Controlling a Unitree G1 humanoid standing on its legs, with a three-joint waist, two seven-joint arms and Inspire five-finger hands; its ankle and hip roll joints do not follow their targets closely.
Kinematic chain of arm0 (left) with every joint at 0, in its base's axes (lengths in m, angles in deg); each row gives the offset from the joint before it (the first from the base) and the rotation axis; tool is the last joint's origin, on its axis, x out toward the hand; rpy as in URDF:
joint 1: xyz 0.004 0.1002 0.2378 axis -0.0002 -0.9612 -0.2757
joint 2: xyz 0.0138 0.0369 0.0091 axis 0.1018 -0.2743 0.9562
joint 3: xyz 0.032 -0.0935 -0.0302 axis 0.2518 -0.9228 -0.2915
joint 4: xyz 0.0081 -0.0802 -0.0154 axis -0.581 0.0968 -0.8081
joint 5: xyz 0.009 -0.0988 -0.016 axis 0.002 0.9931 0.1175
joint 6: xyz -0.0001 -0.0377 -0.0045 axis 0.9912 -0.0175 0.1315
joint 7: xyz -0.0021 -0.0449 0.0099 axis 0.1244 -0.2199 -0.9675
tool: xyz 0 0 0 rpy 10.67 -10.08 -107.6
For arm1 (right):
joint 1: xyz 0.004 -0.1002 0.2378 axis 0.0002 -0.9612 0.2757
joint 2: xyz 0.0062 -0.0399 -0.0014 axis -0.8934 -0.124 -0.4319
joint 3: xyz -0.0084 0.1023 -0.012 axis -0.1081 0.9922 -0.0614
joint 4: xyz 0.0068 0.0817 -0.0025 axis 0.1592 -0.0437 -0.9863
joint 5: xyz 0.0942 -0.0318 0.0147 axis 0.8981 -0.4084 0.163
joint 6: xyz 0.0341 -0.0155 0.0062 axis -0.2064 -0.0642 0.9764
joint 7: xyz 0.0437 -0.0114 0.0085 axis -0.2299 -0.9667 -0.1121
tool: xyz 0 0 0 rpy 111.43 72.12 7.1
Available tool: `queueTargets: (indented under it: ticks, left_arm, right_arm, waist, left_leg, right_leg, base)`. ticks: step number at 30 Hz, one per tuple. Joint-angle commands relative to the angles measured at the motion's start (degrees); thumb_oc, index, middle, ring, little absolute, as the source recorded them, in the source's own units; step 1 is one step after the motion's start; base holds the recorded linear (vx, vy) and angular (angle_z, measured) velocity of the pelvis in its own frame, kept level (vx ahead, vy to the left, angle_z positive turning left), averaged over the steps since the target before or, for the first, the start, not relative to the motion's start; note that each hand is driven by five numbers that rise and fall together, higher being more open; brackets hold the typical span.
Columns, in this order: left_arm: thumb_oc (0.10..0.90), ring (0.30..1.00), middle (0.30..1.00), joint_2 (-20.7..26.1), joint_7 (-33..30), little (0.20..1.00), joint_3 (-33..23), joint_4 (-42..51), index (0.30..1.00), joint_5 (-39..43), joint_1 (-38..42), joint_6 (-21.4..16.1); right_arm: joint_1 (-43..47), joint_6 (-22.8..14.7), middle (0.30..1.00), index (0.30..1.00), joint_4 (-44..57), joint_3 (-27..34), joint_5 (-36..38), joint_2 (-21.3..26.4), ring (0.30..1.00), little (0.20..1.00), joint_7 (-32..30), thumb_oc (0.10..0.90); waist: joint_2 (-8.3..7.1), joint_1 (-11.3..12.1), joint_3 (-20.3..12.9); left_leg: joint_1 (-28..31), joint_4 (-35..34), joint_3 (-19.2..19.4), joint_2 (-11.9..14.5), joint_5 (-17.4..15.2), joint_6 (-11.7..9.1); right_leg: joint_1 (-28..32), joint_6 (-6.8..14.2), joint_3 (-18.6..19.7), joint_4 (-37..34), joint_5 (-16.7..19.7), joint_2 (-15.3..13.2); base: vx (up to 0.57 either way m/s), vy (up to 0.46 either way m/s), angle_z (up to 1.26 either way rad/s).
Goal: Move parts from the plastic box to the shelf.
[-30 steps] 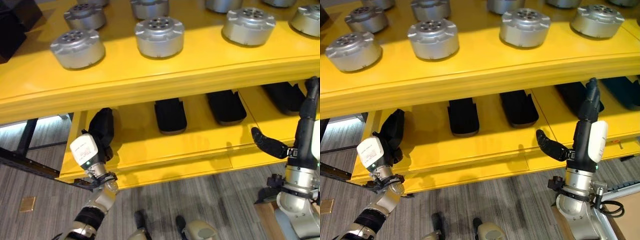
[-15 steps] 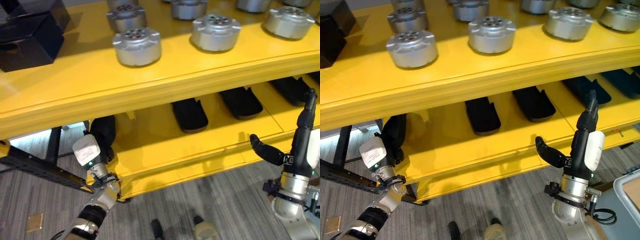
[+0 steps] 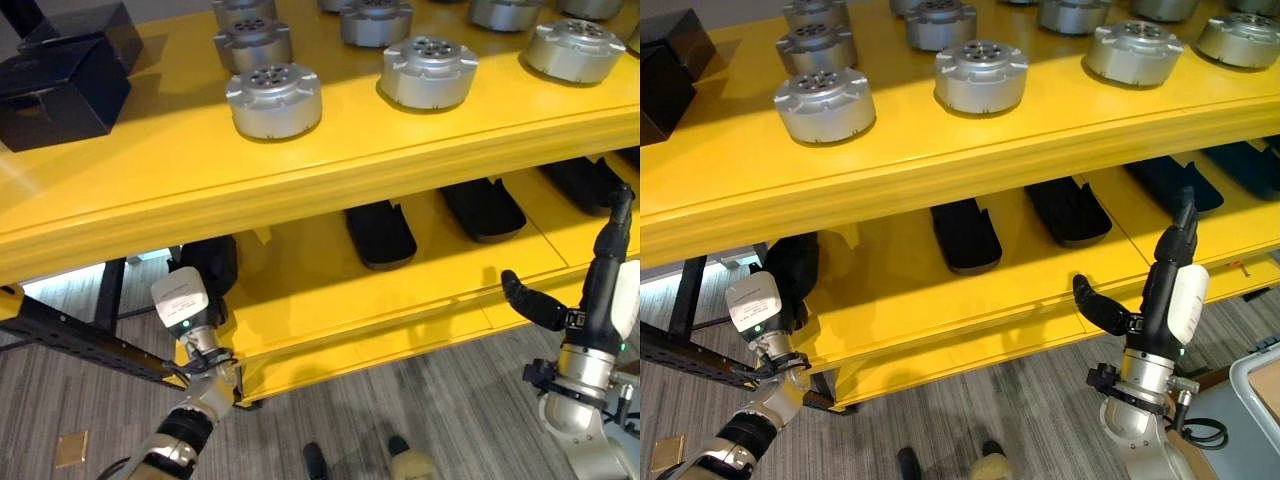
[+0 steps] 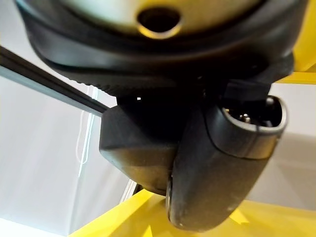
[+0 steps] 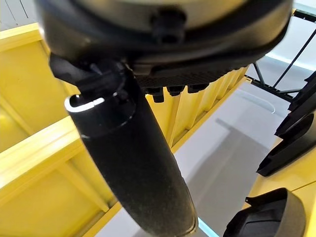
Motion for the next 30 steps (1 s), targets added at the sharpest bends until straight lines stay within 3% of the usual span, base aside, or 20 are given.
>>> queueTargets:
  ticks: [1,14,30]
  left_arm:
    - [0.4,0.3,0.3,4.06,0.39,0.3,1.05,-1.88,0.3,-4.92,5.75,-2.13]
    - [0.4,0.3,0.3,2.23,0.74,0.3,3.29,-5.83,0.3,-4.02,8.96,-2.7]
    - [0.4,0.3,0.3,-1.24,2.09,0.3,4.0,-7.17,0.3,0.32,8.87,-3.11]
  right_arm:
    - [4.41,-3.1,1.0,1.0,2.95,2.02,-0.09,3.26,1.0,1.0,-0.49,0.9]
    - [4.66,-3.09,1.0,1.0,3.0,1.49,0.82,4.01,1.0,1.0,3.25,0.9]
    - [5.01,-1.73,1.0,1.0,3.56,0.57,0.94,4.38,1.0,1.0,5.93,0.9]
  waist:
    - [-0.29,0.15,-4.72]
    - [-0.45,-1.59,-5.03]
    - [-0.83,-1.75,-4.85]
  left_leg:
    - [3.2,0.42,3.16,2.99,-6.05,-0.22]
    - [4.88,-0.07,4.78,3.14,-7.08,-0.12]
    - [5.7,0.0,4.97,3.36,-7.47,0.05]
  right_leg:
    - [-5.75,-0.85,0.49,1.98,4.73,2.1]
    - [-6.35,0.1,1.78,1.25,5.6,1.73]
    - [-6.13,-0.25,1.04,2.54,4.45,2.13]
  base:
    - [-0.02,0.036,-0.04]
    - [0.0,0.016,-0.07]
    - [0.02,0.001,-0.02]
